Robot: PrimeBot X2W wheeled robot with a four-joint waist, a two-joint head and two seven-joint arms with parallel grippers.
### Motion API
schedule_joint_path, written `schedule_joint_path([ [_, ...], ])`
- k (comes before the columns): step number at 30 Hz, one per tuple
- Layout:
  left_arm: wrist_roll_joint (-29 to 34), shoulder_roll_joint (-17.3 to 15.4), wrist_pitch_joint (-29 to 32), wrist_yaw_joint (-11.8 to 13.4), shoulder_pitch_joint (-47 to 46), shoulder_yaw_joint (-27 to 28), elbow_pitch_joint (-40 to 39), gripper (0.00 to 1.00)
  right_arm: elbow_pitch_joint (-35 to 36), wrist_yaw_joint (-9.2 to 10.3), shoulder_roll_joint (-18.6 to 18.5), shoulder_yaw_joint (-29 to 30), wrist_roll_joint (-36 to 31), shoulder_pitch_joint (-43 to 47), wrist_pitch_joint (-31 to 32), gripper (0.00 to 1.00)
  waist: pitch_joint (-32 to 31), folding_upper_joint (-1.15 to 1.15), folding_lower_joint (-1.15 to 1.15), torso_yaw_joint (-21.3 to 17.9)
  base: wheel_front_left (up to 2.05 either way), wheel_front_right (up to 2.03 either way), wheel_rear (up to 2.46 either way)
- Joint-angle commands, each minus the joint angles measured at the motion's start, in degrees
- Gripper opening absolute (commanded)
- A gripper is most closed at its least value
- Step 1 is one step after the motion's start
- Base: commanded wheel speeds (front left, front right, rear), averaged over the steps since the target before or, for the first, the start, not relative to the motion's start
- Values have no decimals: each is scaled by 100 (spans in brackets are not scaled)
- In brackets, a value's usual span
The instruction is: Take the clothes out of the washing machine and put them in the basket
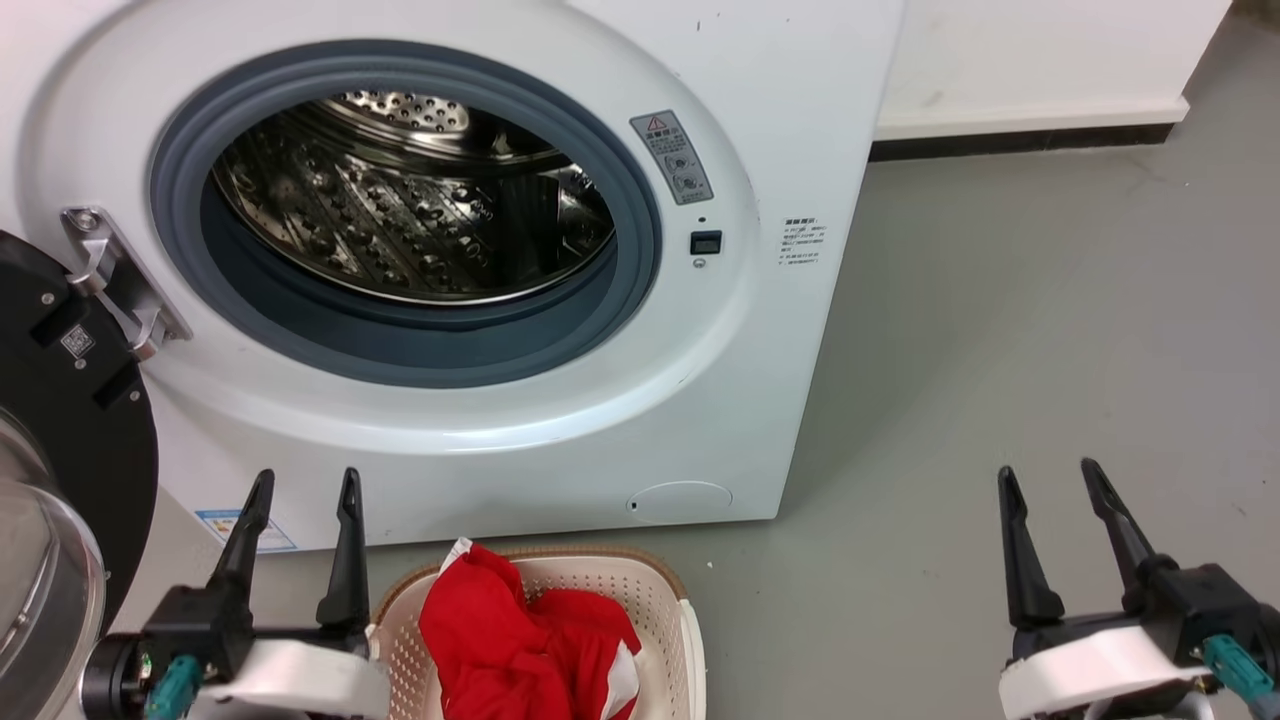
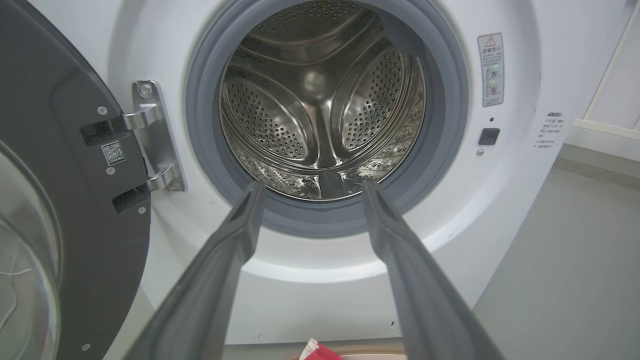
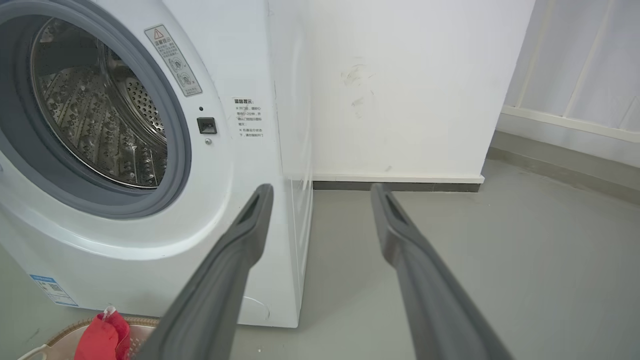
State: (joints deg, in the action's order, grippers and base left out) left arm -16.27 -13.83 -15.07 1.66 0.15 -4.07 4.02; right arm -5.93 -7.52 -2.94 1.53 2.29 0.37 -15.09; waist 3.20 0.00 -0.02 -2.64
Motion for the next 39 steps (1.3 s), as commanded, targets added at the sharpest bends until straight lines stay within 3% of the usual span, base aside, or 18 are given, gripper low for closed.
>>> schedule_joint_path([
  [1,220,106,-14,-30,169,114,-134,100,24,6,11,23,35,130,-11,100,-61,0,2,-17,0,0,0],
  [8,816,515,-14,-227,550,408,-343,100,5,6,11,15,25,296,-11,100,-157,0,2,-42,0,0,0],
  [17,1170,795,-14,-411,633,651,-342,100,-39,6,10,-89,-9,259,-11,100,-155,0,2,-63,0,0,0],
  [39,1328,991,-14,-697,539,929,-343,100,-56,6,10,-154,38,162,-11,100,-69,0,2,-100,0,0,0],
])
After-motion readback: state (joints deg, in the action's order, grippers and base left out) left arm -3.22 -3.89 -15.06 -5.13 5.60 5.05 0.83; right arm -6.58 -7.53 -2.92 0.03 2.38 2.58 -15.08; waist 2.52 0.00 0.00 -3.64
